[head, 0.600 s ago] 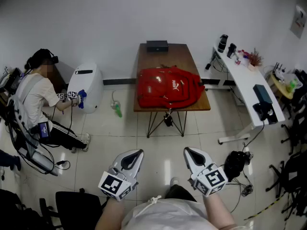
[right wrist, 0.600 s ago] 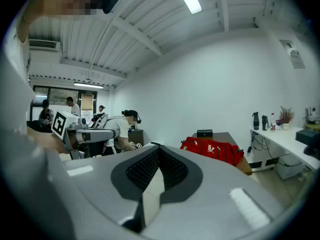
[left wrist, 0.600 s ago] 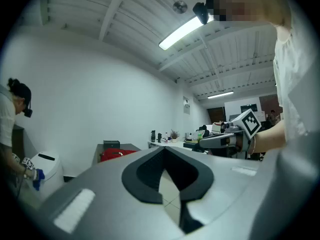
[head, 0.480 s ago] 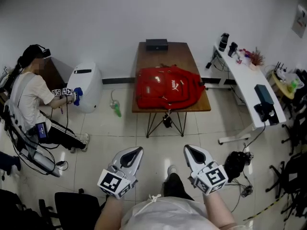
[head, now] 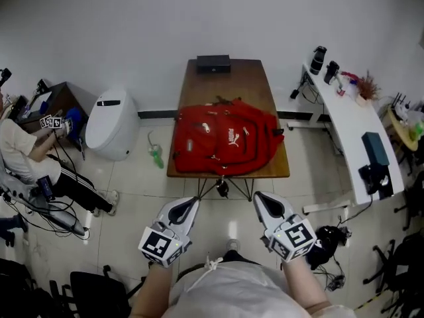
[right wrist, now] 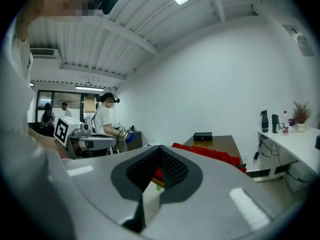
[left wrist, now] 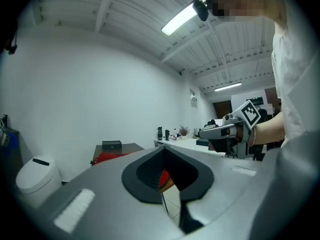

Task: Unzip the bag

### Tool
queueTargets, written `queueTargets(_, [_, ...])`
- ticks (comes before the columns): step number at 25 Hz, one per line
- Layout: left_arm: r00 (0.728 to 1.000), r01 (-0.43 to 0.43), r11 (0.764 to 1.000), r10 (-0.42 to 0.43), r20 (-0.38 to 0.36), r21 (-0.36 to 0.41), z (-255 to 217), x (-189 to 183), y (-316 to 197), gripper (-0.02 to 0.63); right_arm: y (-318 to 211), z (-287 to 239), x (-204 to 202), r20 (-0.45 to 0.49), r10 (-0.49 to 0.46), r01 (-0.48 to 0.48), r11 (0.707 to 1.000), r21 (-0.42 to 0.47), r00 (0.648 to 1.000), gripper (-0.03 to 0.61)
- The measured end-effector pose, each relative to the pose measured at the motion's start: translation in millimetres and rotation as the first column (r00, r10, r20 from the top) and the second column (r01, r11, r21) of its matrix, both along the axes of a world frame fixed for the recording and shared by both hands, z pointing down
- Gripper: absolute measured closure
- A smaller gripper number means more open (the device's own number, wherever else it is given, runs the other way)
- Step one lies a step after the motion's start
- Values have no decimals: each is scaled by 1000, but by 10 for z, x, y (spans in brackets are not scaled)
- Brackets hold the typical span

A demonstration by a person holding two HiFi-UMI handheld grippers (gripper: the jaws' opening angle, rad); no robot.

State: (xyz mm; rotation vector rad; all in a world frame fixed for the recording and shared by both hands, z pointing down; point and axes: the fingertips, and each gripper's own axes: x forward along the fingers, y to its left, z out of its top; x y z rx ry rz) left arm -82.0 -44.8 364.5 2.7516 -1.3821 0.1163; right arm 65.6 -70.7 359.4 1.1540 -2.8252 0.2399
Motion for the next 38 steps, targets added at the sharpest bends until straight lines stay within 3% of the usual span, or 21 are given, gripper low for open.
queueTargets(6, [998, 17, 999, -19, -61, -31, 114, 124, -680, 607, -652, 258, -53, -48, -51, 47, 997, -67, 998, 572])
queueTargets(12, [999, 18, 997, -21, -39, -78, 442, 25, -1036, 607, -928, 647, -252, -98, -75, 58, 984, -166, 992, 572])
queueTargets(15, [999, -40, 996, 39, -6, -78, 595, 19, -1147, 607, -994, 911, -387, -121, -87, 56, 970, -235, 989, 572])
queueTargets(21, [993, -121, 984, 121, -7, -128, 1034, 7, -1459, 607, -1107, 1766, -729, -206, -137, 44, 915, -402, 969, 569])
queueTargets(28, [983, -184, 946, 185, -22, -266, 1783, 40, -1770, 607, -1257, 2759, -977, -197, -112, -24, 813, -581, 974, 467])
queueTargets(32, [975, -210, 930, 220, 2, -303, 2137, 131, -1914, 607, -1415, 3174, -992, -218, -76, -74, 791, -608, 973, 443])
queueTargets(38, [974, -217, 920, 227, -10, -327, 2347, 192, -2058, 607, -1503, 3382, -1115, -196, -66, -71, 782, -619, 978, 477])
